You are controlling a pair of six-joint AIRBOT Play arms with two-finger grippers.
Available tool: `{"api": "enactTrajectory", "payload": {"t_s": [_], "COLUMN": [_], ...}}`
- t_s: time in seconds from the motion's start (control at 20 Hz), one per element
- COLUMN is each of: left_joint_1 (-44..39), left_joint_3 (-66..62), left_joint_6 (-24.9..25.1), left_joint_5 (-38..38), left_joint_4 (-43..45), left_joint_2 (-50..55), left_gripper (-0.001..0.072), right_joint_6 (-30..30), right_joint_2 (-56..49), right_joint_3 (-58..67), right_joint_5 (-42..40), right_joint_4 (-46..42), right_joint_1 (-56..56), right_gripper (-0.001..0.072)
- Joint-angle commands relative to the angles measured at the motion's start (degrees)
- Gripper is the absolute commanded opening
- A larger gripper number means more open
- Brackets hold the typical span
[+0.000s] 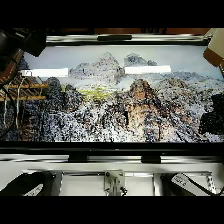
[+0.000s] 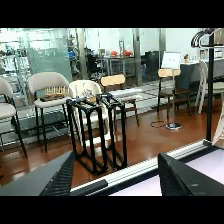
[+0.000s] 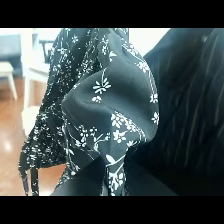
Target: Fold the shirts.
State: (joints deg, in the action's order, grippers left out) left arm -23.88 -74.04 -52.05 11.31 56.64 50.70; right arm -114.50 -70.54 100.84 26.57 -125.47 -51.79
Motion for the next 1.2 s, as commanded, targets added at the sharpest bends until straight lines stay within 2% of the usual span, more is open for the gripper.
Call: {"api": "enactTrajectory", "payload": {"t_s": [0.0, 0.5, 0.6, 1.15], "left_joint_1": [0.02, 0.02, 0.02, 0.04], "left_joint_3": [0.02, 0.02, 0.02, 0.04], "left_joint_6": [-0.09, -0.33, -1.81, -2.89], "left_joint_5": [1.44, 7.30, 7.39, 7.34], "left_joint_4": [-0.04, -0.04, -0.04, -0.04], "left_joint_2": [-0.04, -0.04, -0.04, 0.11], "left_gripper": [0.0609, 0.0603, 0.0599, 0.0600], "right_joint_6": [-0.39, -1.86, -1.84, -1.33], "right_joint_2": [-0.70, -1.55, -1.55, 0.79], "right_joint_3": [0.04, 0.04, 0.04, 0.04], "right_joint_5": [-1.07, -2.40, -2.23, 6.93], "right_joint_4": [1.07, 1.09, 1.99, 1.90], "right_joint_1": [-2.10, -7.50, -9.70, -19.32], "right_gripper": [0.0056, 0.0057, 0.0057, 0.0057]}}
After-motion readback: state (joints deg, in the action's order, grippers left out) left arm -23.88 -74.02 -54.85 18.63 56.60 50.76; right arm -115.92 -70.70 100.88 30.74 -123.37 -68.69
